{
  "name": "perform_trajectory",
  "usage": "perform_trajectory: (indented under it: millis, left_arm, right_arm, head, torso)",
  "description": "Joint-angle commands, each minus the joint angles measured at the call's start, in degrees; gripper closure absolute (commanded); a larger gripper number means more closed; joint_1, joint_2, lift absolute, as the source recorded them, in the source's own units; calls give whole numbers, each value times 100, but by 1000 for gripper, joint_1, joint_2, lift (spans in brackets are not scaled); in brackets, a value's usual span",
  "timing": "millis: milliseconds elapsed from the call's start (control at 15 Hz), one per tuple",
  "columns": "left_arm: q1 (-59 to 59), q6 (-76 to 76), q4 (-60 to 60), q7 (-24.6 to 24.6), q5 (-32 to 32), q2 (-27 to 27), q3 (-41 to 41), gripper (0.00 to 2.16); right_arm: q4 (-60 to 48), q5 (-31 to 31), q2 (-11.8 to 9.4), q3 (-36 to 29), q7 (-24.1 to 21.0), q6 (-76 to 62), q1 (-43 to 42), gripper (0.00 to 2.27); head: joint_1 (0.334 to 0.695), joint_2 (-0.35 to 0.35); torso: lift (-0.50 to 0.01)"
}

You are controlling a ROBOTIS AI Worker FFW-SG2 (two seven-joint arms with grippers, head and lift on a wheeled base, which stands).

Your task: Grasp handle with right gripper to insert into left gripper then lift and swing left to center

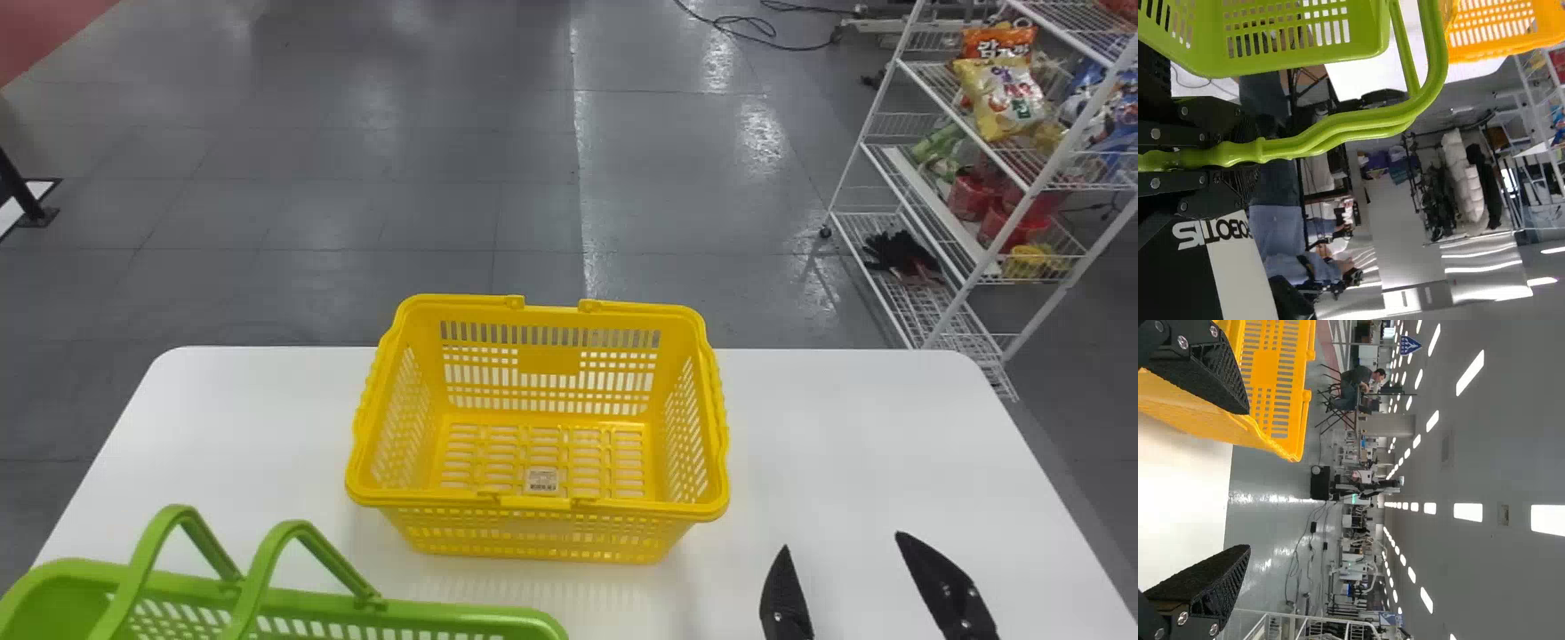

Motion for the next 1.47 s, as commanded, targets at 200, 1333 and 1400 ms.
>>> perform_trajectory:
  millis: [200,1333,1400]
  left_arm:
    - [-1082,7,59,377,-172,-313,-1144,2135]
    - [-1706,7,586,1352,-180,-752,-1565,2135]
    - [-1671,7,577,1423,-163,-752,-1513,2135]
  right_arm:
    - [0,49,25,60,0,33,-20,76]
    - [-9,49,34,51,-9,103,-38,76]
    - [-9,49,34,51,-9,103,-38,76]
  head:
    - [695,-82]
    - [695,-133]
    - [695,-129]
  torso:
    - [-93]
    - [-93]
    - [-93]
